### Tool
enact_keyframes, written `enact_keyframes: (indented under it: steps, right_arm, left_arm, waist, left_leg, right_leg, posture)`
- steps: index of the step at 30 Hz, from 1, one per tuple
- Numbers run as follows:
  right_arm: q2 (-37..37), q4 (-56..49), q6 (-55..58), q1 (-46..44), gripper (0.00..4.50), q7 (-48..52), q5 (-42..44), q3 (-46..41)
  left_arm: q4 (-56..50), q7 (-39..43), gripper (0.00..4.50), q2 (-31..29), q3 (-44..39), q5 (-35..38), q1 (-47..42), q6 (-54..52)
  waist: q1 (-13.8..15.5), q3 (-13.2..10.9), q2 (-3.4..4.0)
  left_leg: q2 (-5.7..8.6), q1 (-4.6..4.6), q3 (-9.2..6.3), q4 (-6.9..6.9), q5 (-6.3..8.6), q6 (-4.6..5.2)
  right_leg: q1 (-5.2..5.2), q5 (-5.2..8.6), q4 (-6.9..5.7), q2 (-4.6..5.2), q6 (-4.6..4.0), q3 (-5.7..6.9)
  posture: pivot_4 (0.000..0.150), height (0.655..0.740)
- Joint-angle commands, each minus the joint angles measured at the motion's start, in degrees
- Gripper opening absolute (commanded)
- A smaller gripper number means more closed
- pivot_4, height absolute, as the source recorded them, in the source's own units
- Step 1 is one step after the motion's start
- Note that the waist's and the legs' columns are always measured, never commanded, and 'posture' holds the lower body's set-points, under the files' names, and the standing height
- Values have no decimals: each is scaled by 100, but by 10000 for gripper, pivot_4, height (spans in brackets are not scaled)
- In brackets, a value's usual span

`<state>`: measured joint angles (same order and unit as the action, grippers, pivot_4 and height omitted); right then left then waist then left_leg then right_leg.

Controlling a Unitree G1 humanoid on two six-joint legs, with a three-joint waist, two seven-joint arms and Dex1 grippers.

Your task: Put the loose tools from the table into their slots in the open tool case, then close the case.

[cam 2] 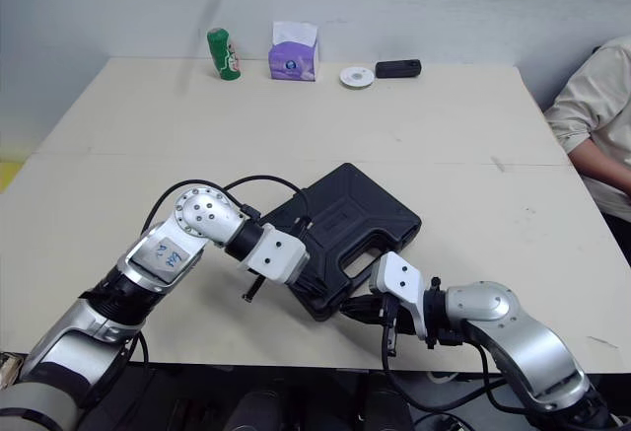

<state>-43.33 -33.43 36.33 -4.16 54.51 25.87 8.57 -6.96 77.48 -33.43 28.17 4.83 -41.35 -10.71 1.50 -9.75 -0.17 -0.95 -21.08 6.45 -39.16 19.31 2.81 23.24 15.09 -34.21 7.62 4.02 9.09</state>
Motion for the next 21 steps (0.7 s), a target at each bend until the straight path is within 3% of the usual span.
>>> enact_keyframes:
  steps: [1,3,4,5,8,13,14,18,21]
  right_arm:
    - [-347,-308,-254,157,0,110,11,-472]
    - [-583,-381,-255,399,0,190,135,-860]
    - [-654,-427,-202,492,0,222,289,-1111]
    - [-732,-477,-65,572,3165,278,549,-1443]
    - [-922,-531,264,728,14690,426,1264,-2393]
    - [-1242,-120,603,909,40989,691,1948,-3859]
    - [-1336,-6,605,934,44804,765,1939,-4050]
    - [-1618,609,601,802,44804,899,1968,-4583]
    - [-1838,1009,442,780,44804,1105,1743,-4733]
  left_arm:
    - [398,-217,719,-70,79,-235,290,-581]
    - [218,-252,719,-68,-332,261,333,-1170]
    - [114,-277,3346,-83,-579,565,360,-1557]
    - [-3,-313,6624,-125,-889,926,398,-2001]
    - [-322,-503,19028,-330,-1876,1865,684,-2997]
    - [-942,-718,43167,-1100,-3691,2886,1733,-3873]
    - [-1063,-755,45000,-1264,-4057,3076,1937,-4022]
    - [-1119,-1213,45000,-1662,-5632,3771,2435,-4722]
    - [-1116,-1583,45000,-1933,-6566,3861,2756,-4931]
  waist:
    - [13,-1,2]
    - [17,-2,0]
    - [14,-5,0]
    - [13,-12,-3]
    - [-54,-56,-7]
    - [-44,-91,-7]
    - [-41,-101,-6]
    - [18,-126,-5]
    - [17,-138,1]
  left_leg:
    - [1,0,0,0,0,1]
    - [3,-4,-1,0,2,3]
    - [2,-8,-2,0,2,4]
    - [2,-13,-3,0,2,4]
    - [-1,-22,-3,1,-3,-4]
    - [-6,-23,-10,6,-9,-20]
    - [-6,-24,-9,7,-8,-21]
    - [-3,-25,-14,7,-4,-25]
    - [-2,-29,-17,7,8,-38]
  right_leg:
    - [0,0,0,1,0,0]
    - [1,-1,4,3,2,1]
    - [2,-1,5,2,2,2]
    - [6,-1,5,2,2,3]
    - [20,1,-7,-5,-1,3]
    - [26,6,-16,-8,-10,7]
    - [28,7,-14,-9,-11,6]
    - [24,6,-3,-2,-10,6]
    - [25,5,5,0,-8,6]
  posture:
    - [1500,7278]
    - [1500,7278]
    - [1500,7278]
    - [1500,7278]
    - [1500,7278]
    - [1500,7278]
    - [1500,7278]
    - [1500,7278]
    - [1500,7278]
